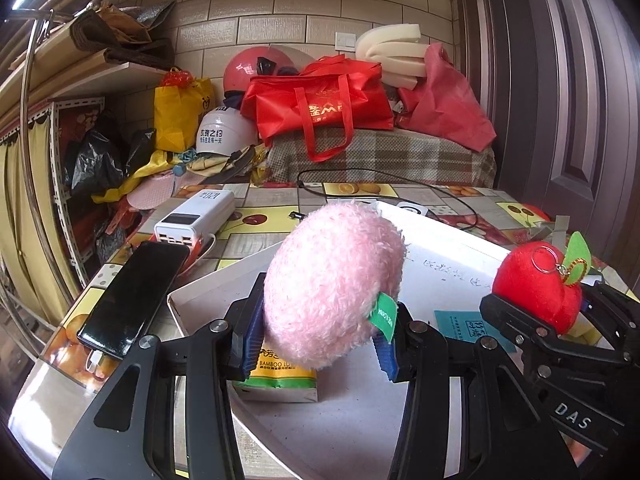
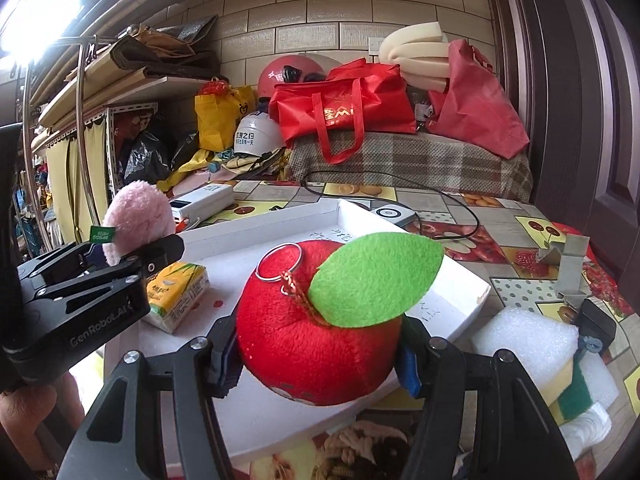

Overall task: Organize soft objects
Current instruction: 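Carry pompom and apple plush into the white tray and release both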

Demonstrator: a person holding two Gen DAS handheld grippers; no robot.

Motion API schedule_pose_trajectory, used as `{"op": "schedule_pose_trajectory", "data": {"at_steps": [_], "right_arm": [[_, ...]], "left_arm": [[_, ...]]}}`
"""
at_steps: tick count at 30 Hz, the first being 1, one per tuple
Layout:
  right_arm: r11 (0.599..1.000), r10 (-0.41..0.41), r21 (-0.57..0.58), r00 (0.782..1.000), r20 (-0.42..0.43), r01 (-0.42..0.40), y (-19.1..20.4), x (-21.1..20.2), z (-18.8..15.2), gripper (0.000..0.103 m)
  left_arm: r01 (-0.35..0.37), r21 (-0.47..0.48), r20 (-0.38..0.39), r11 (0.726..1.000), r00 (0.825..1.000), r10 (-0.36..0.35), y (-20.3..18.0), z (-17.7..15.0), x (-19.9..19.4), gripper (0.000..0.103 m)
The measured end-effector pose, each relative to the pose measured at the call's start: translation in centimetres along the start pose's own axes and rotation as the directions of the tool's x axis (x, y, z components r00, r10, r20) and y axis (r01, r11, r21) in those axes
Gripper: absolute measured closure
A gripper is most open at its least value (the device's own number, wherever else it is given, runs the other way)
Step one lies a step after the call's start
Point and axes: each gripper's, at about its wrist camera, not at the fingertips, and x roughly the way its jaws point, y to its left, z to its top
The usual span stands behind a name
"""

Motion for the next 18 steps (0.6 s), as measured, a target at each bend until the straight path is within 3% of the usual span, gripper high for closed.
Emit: {"op": "schedule_pose_trajectory", "data": {"at_steps": [11,13,14,15,18], "right_arm": [[0.996,-0.056,0.058,0.994,-0.092,0.062,-1.2,4.7,1.5,0.036],[0.997,-0.052,0.054,0.993,-0.102,0.058,-1.1,4.8,1.5,0.013],[0.997,-0.053,0.053,0.994,-0.098,0.058,-1.1,4.7,1.5,0.011],[0.997,-0.056,0.048,0.994,-0.091,0.061,-0.9,4.6,1.5,0.002],[0.997,-0.067,0.041,0.996,-0.063,0.069,-0.8,4.1,1.5,0.0]], "left_arm": [[-0.01,-0.048,-0.058,0.999,0.998,0.008,1.1,0.4,1.7,0.057],[-0.024,-0.058,-0.068,0.998,0.997,0.02,1.2,0.4,1.9,0.046],[-0.048,-0.063,-0.067,0.997,0.997,0.043,1.3,0.4,1.9,0.037],[-0.086,-0.075,-0.066,0.994,0.995,0.081,1.5,0.4,1.8,0.025],[-0.087,-0.117,-0.079,0.989,0.994,0.078,2.4,0.2,2.0,0.011]]}}
